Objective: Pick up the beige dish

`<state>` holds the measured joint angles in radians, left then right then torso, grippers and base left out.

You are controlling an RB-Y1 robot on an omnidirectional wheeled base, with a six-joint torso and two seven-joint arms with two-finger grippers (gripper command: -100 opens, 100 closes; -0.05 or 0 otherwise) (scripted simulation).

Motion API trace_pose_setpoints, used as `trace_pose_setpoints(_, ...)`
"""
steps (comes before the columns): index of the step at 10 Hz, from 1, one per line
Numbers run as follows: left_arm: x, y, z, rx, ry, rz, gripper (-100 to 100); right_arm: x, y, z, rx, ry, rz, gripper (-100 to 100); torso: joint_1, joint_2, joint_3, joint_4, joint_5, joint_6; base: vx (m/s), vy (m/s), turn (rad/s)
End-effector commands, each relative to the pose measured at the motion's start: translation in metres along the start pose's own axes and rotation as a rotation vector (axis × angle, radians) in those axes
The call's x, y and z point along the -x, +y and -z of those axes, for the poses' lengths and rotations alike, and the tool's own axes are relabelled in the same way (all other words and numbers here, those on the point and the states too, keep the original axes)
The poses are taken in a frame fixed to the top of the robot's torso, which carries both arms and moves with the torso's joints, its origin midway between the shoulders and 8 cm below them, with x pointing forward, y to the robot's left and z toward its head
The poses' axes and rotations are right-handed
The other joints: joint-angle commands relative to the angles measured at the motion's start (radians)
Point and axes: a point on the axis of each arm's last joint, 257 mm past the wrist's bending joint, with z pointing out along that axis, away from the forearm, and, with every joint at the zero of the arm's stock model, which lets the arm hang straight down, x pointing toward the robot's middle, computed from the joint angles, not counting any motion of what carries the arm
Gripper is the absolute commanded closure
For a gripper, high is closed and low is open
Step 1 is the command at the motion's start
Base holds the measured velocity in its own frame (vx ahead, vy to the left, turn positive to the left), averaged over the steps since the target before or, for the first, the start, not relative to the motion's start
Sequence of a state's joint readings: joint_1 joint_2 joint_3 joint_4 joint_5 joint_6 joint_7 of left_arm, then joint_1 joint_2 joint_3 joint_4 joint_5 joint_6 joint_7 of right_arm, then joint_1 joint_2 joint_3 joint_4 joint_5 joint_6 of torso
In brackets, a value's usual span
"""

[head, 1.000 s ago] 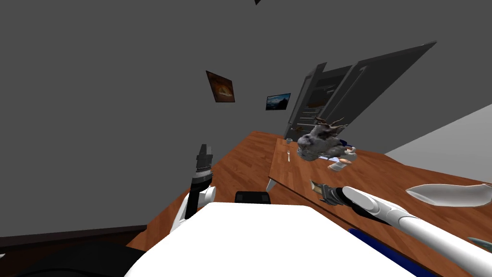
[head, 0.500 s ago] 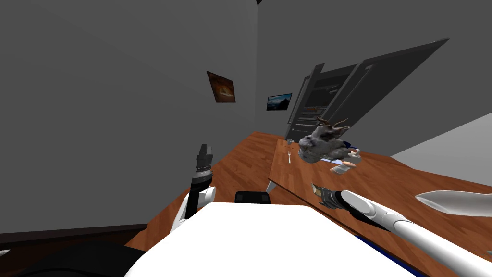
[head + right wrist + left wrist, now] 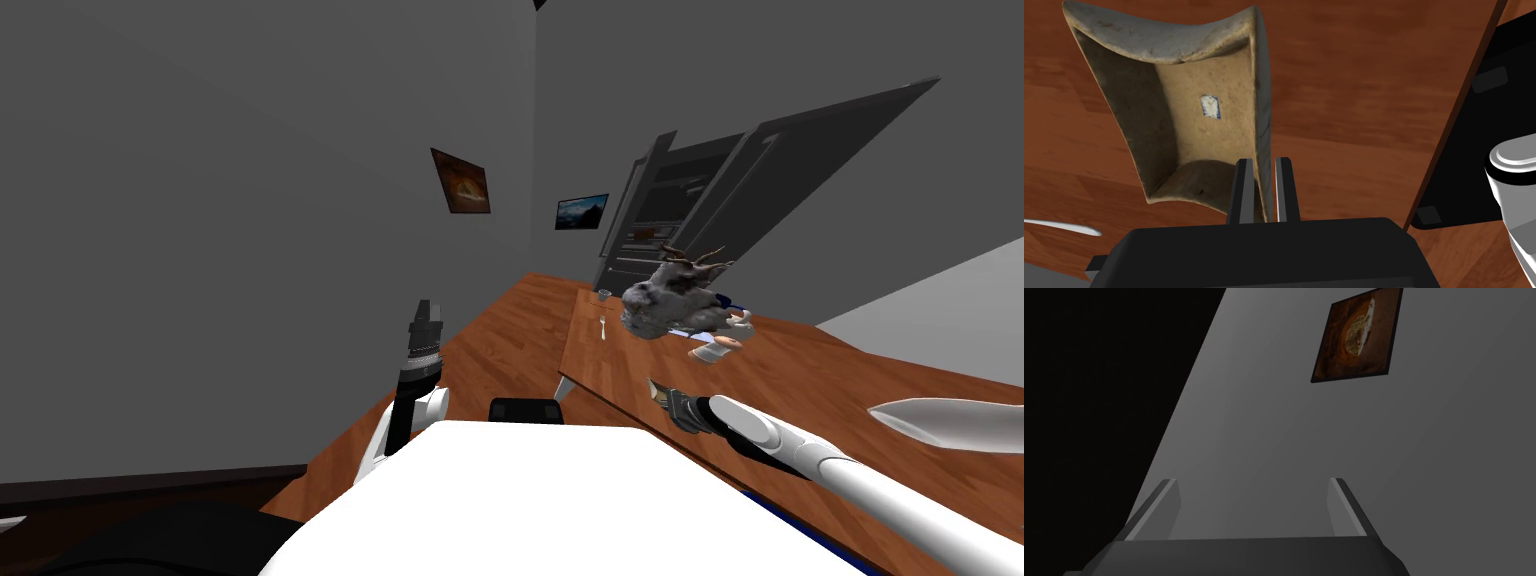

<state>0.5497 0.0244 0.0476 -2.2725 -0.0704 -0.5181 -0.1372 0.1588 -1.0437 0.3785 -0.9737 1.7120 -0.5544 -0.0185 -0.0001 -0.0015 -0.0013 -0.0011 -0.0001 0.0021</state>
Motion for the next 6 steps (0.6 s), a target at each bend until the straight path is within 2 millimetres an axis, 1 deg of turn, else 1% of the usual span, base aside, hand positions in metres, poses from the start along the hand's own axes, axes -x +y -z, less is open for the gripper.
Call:
trace_pose_setpoints(1,0.000,0.000,0.000,0.000,0.000,0.000,0,0.000,0.000,0.000,0.000,0.000,0.000,0,0.000,0.000,0.000,0.000,0.000,0.000,0.000,0.000,0.000)
trace_pose_setpoints(2,0.000,0.000,0.000,0.000,0.000,0.000,0,-0.001,0.003,0.002,0.003,0.002,-0.004,100,0.000,0.000,0.000,0.000,0.000,0.000,-0.002,0.003,-0.019)
trace_pose_setpoints(3,0.000,0.000,0.000,0.000,0.000,0.000,0,0.001,-0.009,0.011,0.003,0.000,0.002,100,0.000,0.001,0.000,0.000,0.000,0.000,-0.037,0.031,-0.075)
trace_pose_setpoints(4,0.000,0.000,0.000,0.000,0.000,0.000,0,0.003,-0.017,0.016,0.003,-0.001,0.006,100,0.002,0.002,0.001,0.001,0.001,0.000,-0.062,0.055,-0.061)
trace_pose_setpoints(5,0.000,0.000,0.000,0.000,0.000,0.000,0,0.002,-0.013,0.012,0.001,0.000,0.006,100,0.004,0.004,0.003,0.001,0.002,0.000,-0.027,0.025,-0.011)
trace_pose_setpoints(6,0.000,0.000,0.000,0.000,0.000,0.000,0,0.003,-0.014,0.013,0.003,0.000,0.004,0,0.003,0.003,0.002,0.001,0.001,0.000,0.000,0.000,0.000)
